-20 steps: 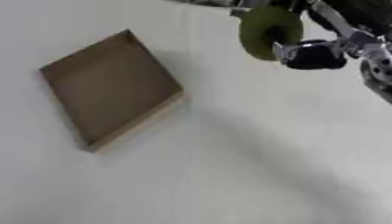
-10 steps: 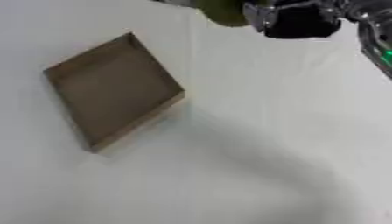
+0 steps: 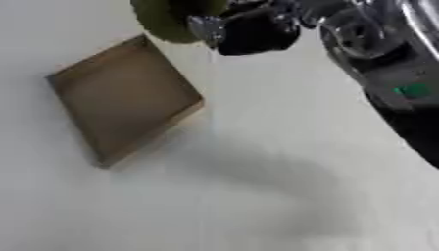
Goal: Pick up objects on the table and place them in the box.
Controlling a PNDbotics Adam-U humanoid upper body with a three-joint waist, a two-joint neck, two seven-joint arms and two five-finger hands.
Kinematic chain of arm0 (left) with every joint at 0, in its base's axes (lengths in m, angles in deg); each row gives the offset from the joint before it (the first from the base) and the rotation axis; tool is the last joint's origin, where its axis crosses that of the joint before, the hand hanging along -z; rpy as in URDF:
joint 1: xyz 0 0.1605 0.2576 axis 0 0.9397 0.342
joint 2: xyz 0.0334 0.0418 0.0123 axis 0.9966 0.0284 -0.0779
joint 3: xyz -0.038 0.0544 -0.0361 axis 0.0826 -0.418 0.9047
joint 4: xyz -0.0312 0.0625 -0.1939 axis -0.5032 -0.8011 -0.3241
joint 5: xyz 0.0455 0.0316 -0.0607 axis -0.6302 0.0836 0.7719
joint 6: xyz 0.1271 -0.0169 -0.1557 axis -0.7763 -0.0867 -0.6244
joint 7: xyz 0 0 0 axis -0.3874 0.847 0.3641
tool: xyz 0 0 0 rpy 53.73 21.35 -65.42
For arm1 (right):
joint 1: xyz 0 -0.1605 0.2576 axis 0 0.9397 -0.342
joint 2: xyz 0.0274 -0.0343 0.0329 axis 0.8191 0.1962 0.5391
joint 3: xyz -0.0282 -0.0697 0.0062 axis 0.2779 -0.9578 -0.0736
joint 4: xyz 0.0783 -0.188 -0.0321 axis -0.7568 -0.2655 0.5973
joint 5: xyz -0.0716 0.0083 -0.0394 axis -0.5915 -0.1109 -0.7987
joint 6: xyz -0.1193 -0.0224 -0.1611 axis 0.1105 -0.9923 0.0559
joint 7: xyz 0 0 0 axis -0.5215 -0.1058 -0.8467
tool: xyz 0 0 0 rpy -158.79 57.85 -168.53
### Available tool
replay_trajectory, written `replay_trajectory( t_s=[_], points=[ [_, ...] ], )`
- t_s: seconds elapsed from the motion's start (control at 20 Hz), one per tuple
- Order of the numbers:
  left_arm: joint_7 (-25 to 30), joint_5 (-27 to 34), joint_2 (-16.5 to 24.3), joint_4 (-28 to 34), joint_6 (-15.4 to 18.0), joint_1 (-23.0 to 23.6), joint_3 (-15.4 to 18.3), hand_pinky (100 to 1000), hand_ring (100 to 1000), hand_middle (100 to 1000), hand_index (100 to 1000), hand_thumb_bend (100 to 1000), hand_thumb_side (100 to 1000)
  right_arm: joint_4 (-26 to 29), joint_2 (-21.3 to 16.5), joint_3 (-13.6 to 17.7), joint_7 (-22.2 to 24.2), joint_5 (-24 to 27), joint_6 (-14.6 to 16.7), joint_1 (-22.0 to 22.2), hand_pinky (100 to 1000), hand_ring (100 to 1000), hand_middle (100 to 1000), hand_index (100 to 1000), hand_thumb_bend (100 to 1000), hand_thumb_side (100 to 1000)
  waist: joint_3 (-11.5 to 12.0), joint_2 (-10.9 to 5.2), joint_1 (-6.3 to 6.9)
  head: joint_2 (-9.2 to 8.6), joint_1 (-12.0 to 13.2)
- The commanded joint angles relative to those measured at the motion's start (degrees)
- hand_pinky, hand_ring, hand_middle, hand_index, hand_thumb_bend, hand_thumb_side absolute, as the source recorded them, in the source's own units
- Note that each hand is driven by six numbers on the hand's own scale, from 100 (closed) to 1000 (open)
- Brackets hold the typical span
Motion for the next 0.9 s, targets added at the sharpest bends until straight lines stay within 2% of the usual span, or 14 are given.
replay_trajectory(
  t_s=[0.05, 0.45, 0.7, 0.9],
  points=[
    [0.26, 0.36, 1.41, 0.98, 0.41, -0.45, -0.02, 762, 763, 661, 827, 100, 647, -5.59, 4.60, -1.24, -0.81, -2.78, 1.42, -1.18, 660, 570, 593, 734, 100, 205, 0.31, -1.02, 0.67, -0.15, -0.76],
    [0.94, 0.86, 1.03, 0.98, 0.70, -0.83, -0.31, 763, 763, 661, 826, 100, 646, -22.72, 12.47, -2.53, -7.24, -7.69, 4.37, 0.84, 664, 571, 590, 733, 100, 215, 1.09, -0.60, 0.95, -0.65, -1.64],
    [1.19, 0.94, 0.70, 0.98, 0.78, -0.71, -0.23, 763, 763, 662, 826, 100, 645, -30.05, 14.81, -1.68, -11.09, -9.20, 5.92, 2.13, 666, 572, 587, 732, 100, 216, 1.38, -0.33, 1.07, -0.73, -1.90],
    [1.37, 0.98, 0.52, 0.98, 0.74, -0.66, -0.18, 763, 763, 662, 826, 100, 645, -32.52, 16.04, -1.06, -13.59, -9.53, 6.72, 2.46, 669, 573, 585, 732, 100, 209, 1.38, -0.22, 1.15, -0.69, -1.98]
  ],
)
